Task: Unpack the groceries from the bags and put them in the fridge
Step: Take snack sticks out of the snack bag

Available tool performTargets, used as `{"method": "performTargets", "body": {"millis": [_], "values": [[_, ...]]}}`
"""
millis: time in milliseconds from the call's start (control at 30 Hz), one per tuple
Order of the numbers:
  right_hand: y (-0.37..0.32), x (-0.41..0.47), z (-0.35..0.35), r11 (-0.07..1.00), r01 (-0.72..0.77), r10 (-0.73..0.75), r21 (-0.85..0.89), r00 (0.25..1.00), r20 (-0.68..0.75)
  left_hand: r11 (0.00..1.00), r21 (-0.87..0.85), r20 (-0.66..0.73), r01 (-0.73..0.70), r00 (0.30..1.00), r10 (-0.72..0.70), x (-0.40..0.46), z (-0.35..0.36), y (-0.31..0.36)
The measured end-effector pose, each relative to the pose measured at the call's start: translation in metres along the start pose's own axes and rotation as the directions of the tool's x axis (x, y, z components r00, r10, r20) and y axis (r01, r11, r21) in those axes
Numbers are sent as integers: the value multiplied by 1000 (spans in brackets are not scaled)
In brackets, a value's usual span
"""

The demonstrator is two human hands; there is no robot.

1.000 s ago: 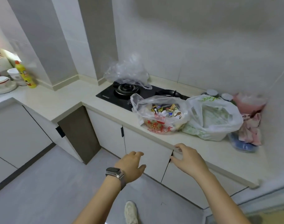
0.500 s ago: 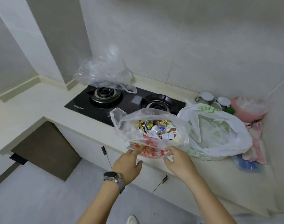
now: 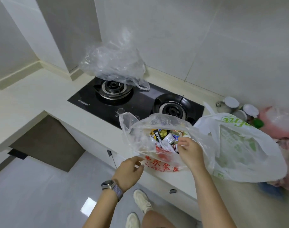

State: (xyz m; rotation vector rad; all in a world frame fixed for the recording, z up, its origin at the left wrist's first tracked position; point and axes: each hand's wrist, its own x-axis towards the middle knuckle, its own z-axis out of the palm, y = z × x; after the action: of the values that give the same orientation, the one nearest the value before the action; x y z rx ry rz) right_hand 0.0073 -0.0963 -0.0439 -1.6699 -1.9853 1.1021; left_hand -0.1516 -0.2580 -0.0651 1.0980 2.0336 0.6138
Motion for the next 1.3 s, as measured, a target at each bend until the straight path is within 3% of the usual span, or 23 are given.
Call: {"method": "performTargets", "body": {"millis": [133,333,567,700,967,1300], "values": [[10,29,19,966,-63,71,-249,997,24,998,-56,-14,23,1000,-24,14,-7,-3],[18,55,39,918,-118,173,-379,978,114,998,-70,-39,6,999,-8,41,-15,6],[26,68,59,796,-48,220,-604,952,213,995,-102,-13,-1,1000,0,61,-5,15],[32,71,56,815,-12,179,-579,956,231,993,-113,2,-17,1000,17,67,0,20],[22,58,40,933,84,-15,-350,981,196,990,-140,18,-33,999,36,70,3,24],[6,53,33,950,120,-56,-288,974,221,981,-181,-13,-71,997,70,72,4,27]]}}
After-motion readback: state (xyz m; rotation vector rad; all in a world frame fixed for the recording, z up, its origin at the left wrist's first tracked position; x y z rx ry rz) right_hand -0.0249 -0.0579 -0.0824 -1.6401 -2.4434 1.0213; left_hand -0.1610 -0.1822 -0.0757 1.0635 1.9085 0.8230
